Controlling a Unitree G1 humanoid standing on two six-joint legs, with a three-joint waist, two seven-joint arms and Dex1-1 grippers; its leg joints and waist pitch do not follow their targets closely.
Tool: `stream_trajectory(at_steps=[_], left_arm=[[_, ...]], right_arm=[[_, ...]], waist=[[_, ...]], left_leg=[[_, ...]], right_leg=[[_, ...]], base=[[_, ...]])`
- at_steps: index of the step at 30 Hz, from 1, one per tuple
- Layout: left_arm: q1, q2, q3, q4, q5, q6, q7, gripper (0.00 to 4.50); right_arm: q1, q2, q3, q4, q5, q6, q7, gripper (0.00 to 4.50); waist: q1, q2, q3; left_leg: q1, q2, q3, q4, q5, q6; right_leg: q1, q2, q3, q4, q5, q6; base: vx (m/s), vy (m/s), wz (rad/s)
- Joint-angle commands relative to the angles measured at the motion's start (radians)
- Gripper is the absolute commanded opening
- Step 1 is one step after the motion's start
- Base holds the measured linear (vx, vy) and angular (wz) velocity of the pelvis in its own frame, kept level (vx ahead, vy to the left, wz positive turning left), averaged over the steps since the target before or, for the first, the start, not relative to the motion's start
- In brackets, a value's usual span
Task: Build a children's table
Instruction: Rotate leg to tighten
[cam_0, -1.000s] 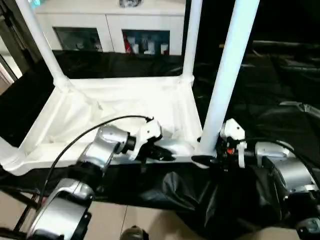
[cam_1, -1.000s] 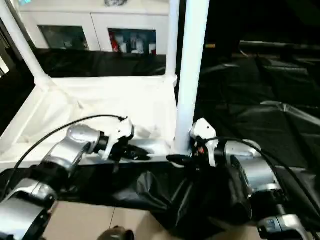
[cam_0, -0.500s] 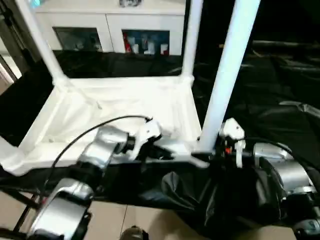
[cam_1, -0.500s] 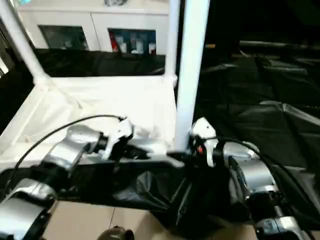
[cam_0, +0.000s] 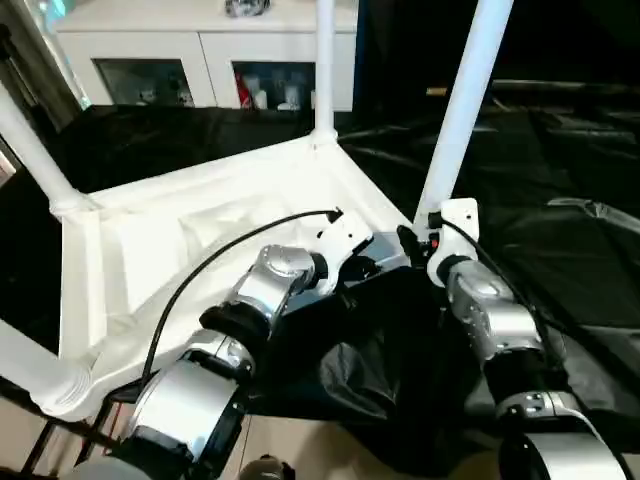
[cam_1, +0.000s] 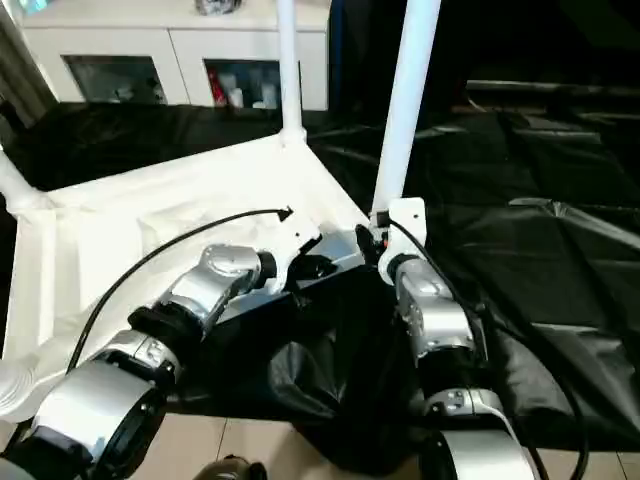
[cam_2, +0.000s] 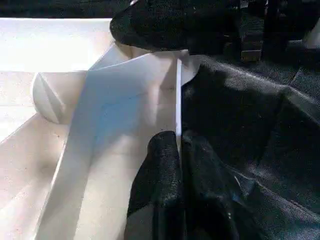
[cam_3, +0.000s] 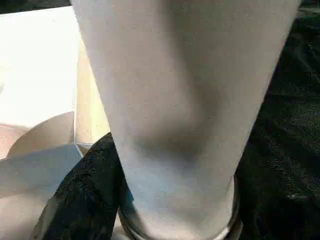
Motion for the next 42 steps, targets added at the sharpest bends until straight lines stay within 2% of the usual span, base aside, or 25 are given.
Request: stream_trajectory(at_steps=[1, 2, 3, 4, 5, 6, 8, 9, 10, 11, 13, 15, 17, 18, 20, 21, 24, 25, 28, 32, 37, 40, 42], left_arm=[[-0.037, -0.055, 0.016, -0.034, -0.037, -0.069, -0.018, 0.00], [-0.033, -0.052, 0.016, -0.031, -0.047, -0.094, -0.052, 0.00], [-0.033, -0.051, 0.016, -0.030, -0.048, -0.096, -0.055, 0.00], [-0.027, -0.040, 0.016, -0.031, -0.054, -0.108, -0.083, 0.00], [-0.024, -0.036, 0.015, -0.034, -0.055, -0.109, -0.094, 0.00], [-0.020, -0.030, 0.013, -0.038, -0.056, -0.110, -0.108, 0.00], [0.001, -0.002, 0.006, -0.065, -0.064, -0.117, -0.176, 0.00], [0.001, -0.002, 0.006, -0.065, -0.064, -0.117, -0.176, 0.00], [0.010, 0.010, 0.003, -0.077, -0.070, -0.120, -0.211, 0.00], [0.023, 0.026, 0.000, -0.095, -0.079, -0.119, -0.256, 0.00], [0.036, 0.045, -0.005, -0.115, -0.085, -0.115, -0.299, 0.00], [0.055, 0.068, -0.011, -0.140, -0.093, -0.111, -0.353, 0.00], [0.070, 0.085, -0.017, -0.163, -0.100, -0.104, -0.397, 0.00], [0.078, 0.095, -0.021, -0.175, -0.104, -0.101, -0.422, 0.00], [0.094, 0.114, -0.026, -0.204, -0.113, -0.089, -0.464, 0.00], [0.104, 0.127, -0.030, -0.224, -0.117, -0.080, -0.487, 0.00], [0.140, 0.165, -0.040, -0.284, -0.123, -0.052, -0.550, 0.00], [0.148, 0.172, -0.041, -0.294, -0.122, -0.049, -0.562, 0.00], [0.176, 0.193, -0.044, -0.332, -0.121, -0.033, -0.592, 0.00], [0.204, 0.212, -0.049, -0.376, -0.130, -0.012, -0.612, 0.00], [0.215, 0.221, -0.052, -0.397, -0.131, -0.003, -0.609, 0.00], [0.205, 0.206, -0.039, -0.382, -0.119, 0.005, -0.555, 0.00], [0.177, 0.175, -0.025, -0.334, -0.102, 0.006, -0.484, 0.00]], right_arm=[[0.020, 0.052, 0.031, 0.053, 0.022, 0.028, 0.052, 3.24], [0.017, 0.042, 0.046, 0.047, 0.010, -0.008, 0.074, 3.51], [0.017, 0.040, 0.049, 0.046, 0.008, -0.012, 0.078, 3.51], [0.022, 0.020, 0.067, 0.034, 0.001, -0.032, 0.121, 3.60], [0.025, 0.013, 0.071, 0.027, 0.004, -0.033, 0.143, 3.72], [0.028, 0.005, 0.074, 0.021, 0.010, -0.035, 0.170, 3.72], [0.055, -0.051, 0.124, -0.034, 0.013, -0.047, 0.320, 3.72], [0.055, -0.051, 0.124, -0.034, 0.013, -0.047, 0.320, 3.72], [0.070, -0.077, 0.149, -0.062, 0.011, -0.059, 0.387, 3.72], [0.091, -0.117, 0.184, -0.101, 0.008, -0.082, 0.478, 3.72], [0.112, -0.159, 0.209, -0.138, 0.010, -0.106, 0.562, 3.72], [0.133, -0.210, 0.228, -0.182, 0.028, -0.109, 0.671, 3.72], [0.144, -0.244, 0.234, -0.209, 0.049, -0.094, 0.745, 3.72], [0.147, -0.262, 0.235, -0.221, 0.060, -0.083, 0.783, 3.72], [0.150, -0.293, 0.240, -0.229, 0.062, -0.097, 0.833, 3.72], [0.150, -0.310, 0.244, -0.231, 0.065, -0.096, 0.861, 3.72], [0.147, -0.348, 0.247, -0.247, 0.082, -0.071, 0.934, 3.72], [0.146, -0.352, 0.246, -0.249, 0.085, -0.064, 0.945, 3.47], [0.138, -0.355, 0.244, -0.249, 0.093, -0.046, 0.971, 3.35], [0.136, -0.350, 0.250, -0.255, 0.106, -0.028, 0.992, 2.98], [0.146, -0.346, 0.259, -0.268, 0.113, -0.016, 1.003, 2.75], [0.152, -0.315, 0.246, -0.249, 0.099, -0.017, 0.934, 2.68], [0.132, -0.262, 0.214, -0.174, 0.062, -0.021, 0.782, 2.67]], waist=[[-0.004, -0.011, -0.069], [-0.005, -0.011, -0.068], [-0.006, -0.011, -0.069], [-0.005, -0.018, -0.070], [-0.004, -0.016, -0.071], [-0.004, -0.015, -0.071], [0.000, -0.019, -0.072], [0.002, -0.019, -0.072], [0.003, -0.020, -0.073], [0.006, -0.022, -0.072], [0.010, -0.022, -0.070], [0.014, -0.024, -0.067], [0.021, -0.020, -0.065], [0.022, -0.025, -0.065], [0.027, -0.023, -0.067], [0.026, -0.028, -0.067], [0.028, -0.028, -0.070], [0.027, -0.028, -0.070], [0.029, -0.028, -0.070], [0.026, -0.028, -0.068], [0.027, -0.029, -0.068], [0.027, -0.031, -0.069], [0.023, -0.028, -0.066]], left_leg=[[0.027, 0.047, -0.025, -0.073, -0.257, 0.018], [0.028, 0.048, -0.026, -0.074, -0.269, 0.017], [0.027, 0.048, -0.025, -0.074, -0.269, 0.017], [0.025, 0.047, -0.025, -0.072, -0.255, 0.022], [0.025, 0.046, -0.024, -0.069, -0.244, 0.029], [0.023, 0.046, -0.023, -0.067, -0.220, 0.042], [0.021, 0.046, -0.021, -0.062, -0.186, 0.070], [0.021, 0.046, -0.021, -0.061, -0.179, 0.076], [0.021, 0.046, -0.020, -0.059, -0.171, 0.082], [0.020, 0.047, -0.019, -0.057, -0.168, 0.093], [0.019, 0.050, -0.019, -0.058, -0.180, 0.108], [0.021, 0.052, -0.019, -0.058, -0.201, 0.109], [0.022, 0.057, -0.021, -0.061, -0.224, 0.104], [0.023, 0.057, -0.020, -0.062, -0.227, 0.103], [0.022, 0.059, -0.022, -0.062, -0.220, 0.099], [0.023, 0.059, -0.021, -0.062, -0.216, 0.098], [0.019, 0.059, -0.020, -0.057, -0.184, 0.115], [0.019, 0.057, -0.018, -0.055, -0.172, 0.124], [0.017, 0.057, -0.018, -0.052, -0.158, 0.130], [0.019, 0.059, -0.019, -0.057, -0.191, 0.112], [0.020, 0.059, -0.020, -0.058, -0.192, 0.099], [0.018, 0.056, -0.018, -0.055, -0.174, 0.102], [0.018, 0.054, -0.018, -0.058, -0.189, 0.090]], right_leg=[[0.042, -0.063, 0.031, -0.077, -0.079, -0.215], [0.041, -0.064, 0.031, -0.078, -0.092, -0.214], [0.042, -0.065, 0.031, -0.078, -0.091, -0.214], [0.044, -0.065, 0.031, -0.076, -0.077, -0.215], [0.046, -0.066, 0.031, -0.074, -0.063, -0.216], [0.046, -0.064, 0.031, -0.072, -0.029, -0.220], [0.049, -0.064, 0.028, -0.069, 0.006, -0.229], [0.050, -0.063, 0.027, -0.068, 0.012, -0.229], [0.050, -0.063, 0.027, -0.067, 0.022, -0.232], [0.050, -0.063, 0.026, -0.067, 0.025, -0.237], [0.048, -0.065, 0.026, -0.070, -0.018, -0.242], [0.046, -0.065, 0.027, -0.074, -0.073, -0.246], [0.044, -0.067, 0.030, -0.077, -0.127, -0.239], [0.043, -0.066, 0.030, -0.078, -0.138, -0.239], [0.040, -0.067, 0.030, -0.073, -0.139, -0.242], [0.040, -0.067, 0.030, -0.073, -0.130, -0.246], [0.040, -0.067, 0.030, -0.067, -0.091, -0.256], [0.038, -0.064, 0.029, -0.066, -0.078, -0.259], [0.035, -0.065, 0.028, -0.065, -0.083, -0.262], [0.031, -0.065, 0.029, -0.068, -0.140, -0.257], [0.032, -0.065, 0.030, -0.067, -0.139, -0.250], [0.031, -0.064, 0.030, -0.065, -0.122, -0.251], [0.027, -0.063, 0.031, -0.069, -0.147, -0.248]], base=[[0.000, 0.000, 0.00], [0.000, 0.000, 0.00], [0.000, 0.000, 0.00], [0.000, 0.000, 0.00], [0.000, 0.000, 0.00], [0.000, 0.000, 0.00], [0.000, 0.000, 0.00], [0.000, 0.000, 0.00], [0.000, 0.000, 0.00], [0.000, 0.000, 0.00], [0.000, 0.000, 0.00], [0.000, 0.000, 0.00], [0.000, 0.000, 0.00], [0.000, 0.000, 0.00], [0.000, 0.000, 0.00], [0.000, 0.000, 0.00], [0.000, 0.000, 0.00], [0.000, 0.000, 0.00], [0.000, 0.000, 0.00], [0.000, 0.000, 0.00], [0.000, 0.000, 0.00], [0.000, 0.000, 0.00], [0.000, 0.000, 0.00]])
